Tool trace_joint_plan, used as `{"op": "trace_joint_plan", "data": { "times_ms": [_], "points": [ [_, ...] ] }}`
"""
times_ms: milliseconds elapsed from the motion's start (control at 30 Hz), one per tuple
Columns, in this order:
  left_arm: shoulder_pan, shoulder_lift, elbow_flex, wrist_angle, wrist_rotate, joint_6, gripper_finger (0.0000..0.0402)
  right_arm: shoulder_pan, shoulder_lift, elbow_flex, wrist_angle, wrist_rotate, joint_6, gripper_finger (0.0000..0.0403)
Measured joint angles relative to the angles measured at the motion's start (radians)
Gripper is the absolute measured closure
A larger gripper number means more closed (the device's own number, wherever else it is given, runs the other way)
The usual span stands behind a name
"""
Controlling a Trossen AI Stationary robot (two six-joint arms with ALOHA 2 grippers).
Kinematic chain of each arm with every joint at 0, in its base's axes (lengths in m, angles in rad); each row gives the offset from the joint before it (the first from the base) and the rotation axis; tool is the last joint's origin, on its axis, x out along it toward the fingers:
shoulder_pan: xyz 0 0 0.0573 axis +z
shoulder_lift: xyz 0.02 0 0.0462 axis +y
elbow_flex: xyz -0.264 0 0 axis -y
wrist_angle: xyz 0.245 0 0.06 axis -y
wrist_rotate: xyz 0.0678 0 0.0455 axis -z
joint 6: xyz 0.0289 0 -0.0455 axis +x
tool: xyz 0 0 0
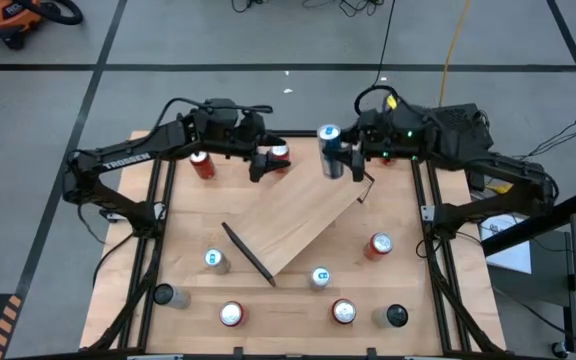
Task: Place canned beverage on shelf
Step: Put the top blue soda can on the shelf
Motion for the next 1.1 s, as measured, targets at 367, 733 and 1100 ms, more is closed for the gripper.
{"op": "trace_joint_plan", "data": {
  "times_ms": [367,733,1100],
  "points": [
    [-0.041,-0.004,0.001,-0.012,-0.019,-0.047,0.0049,-0.029,-0.08,-0.41,0.503,0.081,-0.001,0.02],
    [-0.064,-0.004,0.0,-0.043,-0.061,-0.047,0.0049,-0.124,0.002,-0.419,0.571,0.034,-0.2,0.02],
    [-0.08,-0.004,0.0,-0.041,-0.087,-0.046,0.0049,-0.178,0.096,-0.419,0.64,-0.073,-0.164,0.02]
  ]
}}
